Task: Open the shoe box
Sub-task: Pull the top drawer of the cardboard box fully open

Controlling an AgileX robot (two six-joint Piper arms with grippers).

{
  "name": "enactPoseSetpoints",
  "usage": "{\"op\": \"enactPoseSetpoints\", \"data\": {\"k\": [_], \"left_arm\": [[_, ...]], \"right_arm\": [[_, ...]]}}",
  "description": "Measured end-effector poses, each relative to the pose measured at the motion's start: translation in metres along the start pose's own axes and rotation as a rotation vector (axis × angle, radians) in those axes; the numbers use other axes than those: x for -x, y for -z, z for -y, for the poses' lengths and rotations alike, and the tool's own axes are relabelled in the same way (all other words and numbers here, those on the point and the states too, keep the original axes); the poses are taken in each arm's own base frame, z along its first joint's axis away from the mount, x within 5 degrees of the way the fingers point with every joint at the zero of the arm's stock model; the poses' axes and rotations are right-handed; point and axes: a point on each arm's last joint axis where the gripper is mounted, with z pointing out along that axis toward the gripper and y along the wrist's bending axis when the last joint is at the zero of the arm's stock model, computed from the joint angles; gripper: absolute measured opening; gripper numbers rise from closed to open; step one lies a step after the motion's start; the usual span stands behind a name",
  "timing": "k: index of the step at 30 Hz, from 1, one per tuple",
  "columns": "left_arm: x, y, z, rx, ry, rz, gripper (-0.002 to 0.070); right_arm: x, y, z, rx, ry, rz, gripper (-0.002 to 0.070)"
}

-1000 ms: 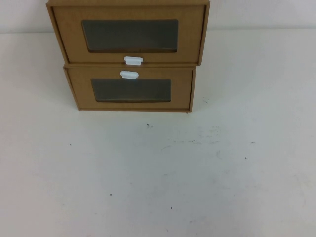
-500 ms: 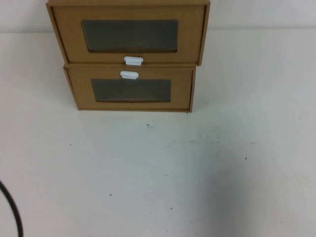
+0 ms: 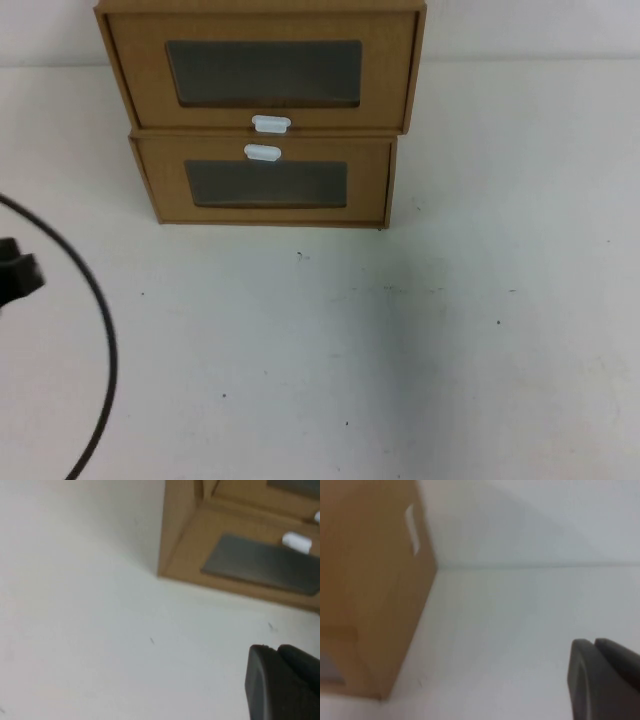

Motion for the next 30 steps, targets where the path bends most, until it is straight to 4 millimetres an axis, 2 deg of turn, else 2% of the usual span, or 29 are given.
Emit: {"op": "enactPoseSetpoints", "data": {"k": [4, 8, 11, 16, 19, 22, 26, 30], "left_arm": [[-0.008, -0.021, 0.005, -0.046, 0.075, -0.127, -0.0002], [-0.012, -0.029, 0.011, -0.121, 0.046, -0.183, -0.0002], [-0.008, -0.029, 0.014, -0.148, 0.029, -0.143, -0.0002], [0.0, -0.036, 0.013, -0.141, -0.029, -0.065, -0.0002], [0.009, -0.044, 0.015, -0.143, -0.096, -0.067, -0.0002], [0.023, -0.053, 0.019, -0.15, -0.158, -0.072, -0.0002], [0.049, -0.067, 0.028, -0.166, -0.218, -0.066, -0.0002], [0.084, -0.075, 0.041, -0.218, -0.273, -0.039, -0.0002]], "right_arm": [[0.005, -0.043, -0.036, 0.099, 0.363, -0.077, -0.0016], [0.001, -0.078, -0.094, 0.238, 0.725, -0.078, -0.0016], [-0.009, -0.084, -0.144, 0.359, 0.898, -0.039, -0.0016], [-0.044, -0.083, -0.203, 0.492, 1.143, -0.02, -0.0016], [-0.07, -0.082, -0.225, 0.52, 1.281, -0.045, -0.0016], [-0.089, -0.09, -0.241, 0.481, 1.33, -0.088, -0.0016], [-0.096, -0.107, -0.262, 0.372, 1.334, -0.094, -0.0016], [-0.096, -0.113, -0.279, 0.345, 1.337, -0.044, -0.0011]]}}
